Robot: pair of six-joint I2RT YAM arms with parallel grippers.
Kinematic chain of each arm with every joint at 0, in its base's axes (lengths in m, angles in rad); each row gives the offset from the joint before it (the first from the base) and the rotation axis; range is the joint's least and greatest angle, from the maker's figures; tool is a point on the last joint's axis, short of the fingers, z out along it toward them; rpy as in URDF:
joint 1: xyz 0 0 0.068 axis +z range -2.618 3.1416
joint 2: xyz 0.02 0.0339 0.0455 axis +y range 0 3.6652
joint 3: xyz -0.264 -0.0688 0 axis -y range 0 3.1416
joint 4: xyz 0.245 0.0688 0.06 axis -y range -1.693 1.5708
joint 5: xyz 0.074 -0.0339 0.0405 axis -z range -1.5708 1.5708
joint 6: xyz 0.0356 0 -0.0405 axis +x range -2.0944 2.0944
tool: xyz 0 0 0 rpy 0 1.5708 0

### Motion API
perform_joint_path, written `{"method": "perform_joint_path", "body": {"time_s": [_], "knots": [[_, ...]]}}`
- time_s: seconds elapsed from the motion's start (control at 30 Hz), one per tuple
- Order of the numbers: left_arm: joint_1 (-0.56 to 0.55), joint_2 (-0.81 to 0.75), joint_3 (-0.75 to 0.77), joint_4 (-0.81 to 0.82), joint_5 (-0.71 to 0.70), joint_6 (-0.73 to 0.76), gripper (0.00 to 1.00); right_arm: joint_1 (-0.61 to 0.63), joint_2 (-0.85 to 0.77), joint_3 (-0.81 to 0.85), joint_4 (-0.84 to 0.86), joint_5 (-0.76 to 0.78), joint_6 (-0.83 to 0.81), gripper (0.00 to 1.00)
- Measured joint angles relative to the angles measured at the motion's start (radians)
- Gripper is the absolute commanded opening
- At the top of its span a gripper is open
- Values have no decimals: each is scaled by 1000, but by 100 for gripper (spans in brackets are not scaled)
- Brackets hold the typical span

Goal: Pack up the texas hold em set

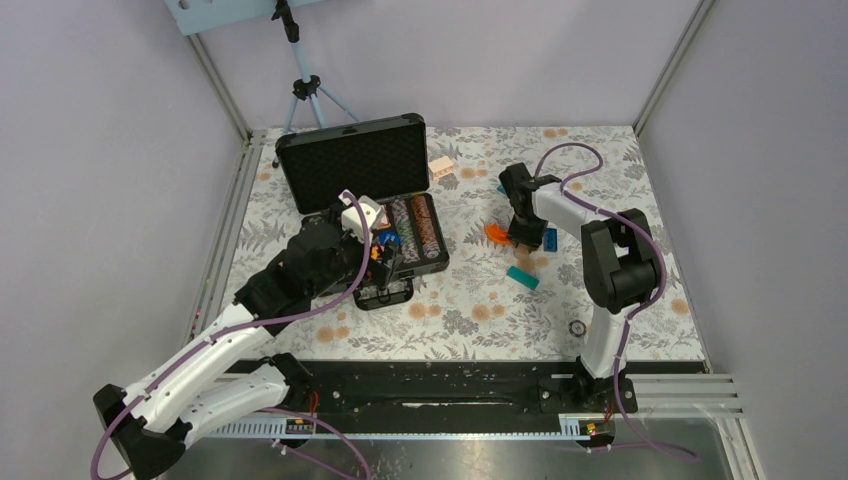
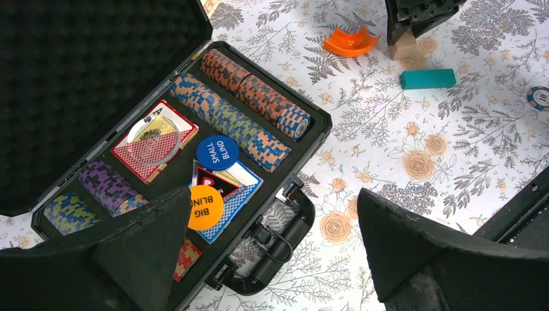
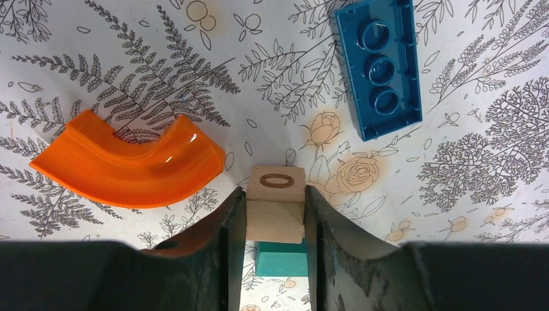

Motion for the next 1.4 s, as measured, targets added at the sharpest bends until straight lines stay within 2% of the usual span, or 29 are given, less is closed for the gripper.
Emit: {"method": "perform_joint_path", "body": {"time_s": [0.07,0.2,0.27,0.5,0.67,1.1,1.4], "knots": [[0,0,0,0,0,0,99,-1,0,-1,0,-4,-3,41],[0,0,0,0,0,0,99,-2,-4,-11,1,-15,-10,56],[0,0,0,0,0,0,99,-2,-5,-25,-1,-21,-11,59],[1,2,0,0,1,0,99,-2,-26,-55,-5,-23,-22,55],[1,8,0,0,1,0,99,-2,-58,-49,-9,-23,-37,56],[6,14,0,0,1,0,99,-31,5,154,-152,-117,-113,54],[8,15,0,0,1,0,99,-68,43,172,-213,-180,-156,54]]}}
